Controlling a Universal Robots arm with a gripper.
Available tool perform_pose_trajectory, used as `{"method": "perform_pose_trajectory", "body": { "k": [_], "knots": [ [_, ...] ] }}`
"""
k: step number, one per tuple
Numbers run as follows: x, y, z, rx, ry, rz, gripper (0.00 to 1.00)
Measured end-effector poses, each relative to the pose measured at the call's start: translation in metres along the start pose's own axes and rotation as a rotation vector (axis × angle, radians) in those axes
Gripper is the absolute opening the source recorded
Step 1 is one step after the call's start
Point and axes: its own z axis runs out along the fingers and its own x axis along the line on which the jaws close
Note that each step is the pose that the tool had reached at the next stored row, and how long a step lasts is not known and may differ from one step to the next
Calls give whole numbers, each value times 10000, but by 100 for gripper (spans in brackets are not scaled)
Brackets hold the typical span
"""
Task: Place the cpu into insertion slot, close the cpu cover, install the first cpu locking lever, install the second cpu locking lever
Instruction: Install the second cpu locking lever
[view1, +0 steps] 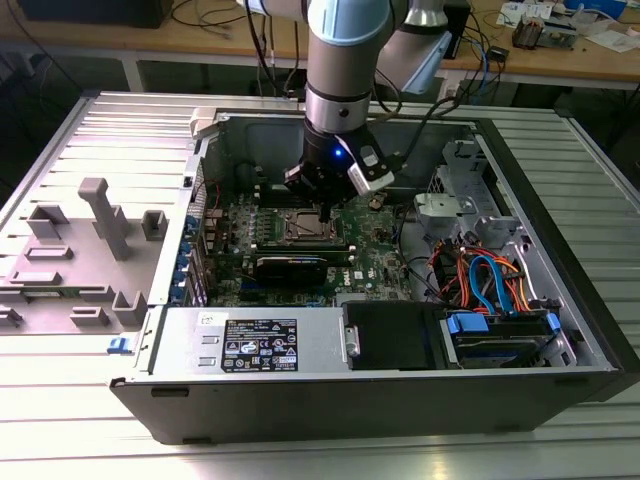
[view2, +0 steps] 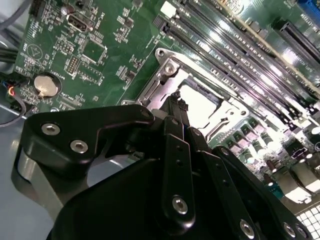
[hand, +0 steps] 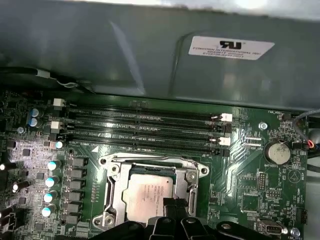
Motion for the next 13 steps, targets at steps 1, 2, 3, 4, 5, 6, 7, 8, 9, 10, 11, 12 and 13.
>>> {"method": "perform_pose_trajectory", "body": {
  "k": [1, 2, 3, 4, 5, 6, 7, 8, 9, 10, 11, 12, 13],
  "knots": [
    [0, 0, -20, 0, -1, 1, 11],
    [0, 2, -50, -1, -1, 0, 11],
    [0, 1, -68, -1, -1, -1, 11],
    [0, 1, -74, -2, -1, -1, 11],
    [0, 2, -74, -4, -2, 0, 11],
    [0, 2, -74, -4, -2, -1, 11],
    [0, 2, -74, -2, -2, -1, 11],
    [0, 1, -74, 1, -1, 0, 11],
    [0, 0, -74, 3, -1, 0, 11],
    [0, -2, -68, 3, 0, 5, 11],
    [0, -4, -62, 4, -1, 40, 11],
    [0, -4, -54, 3, -5, 161, 11],
    [0, -5, -49, 5, -10, 343, 11]
  ]
}}
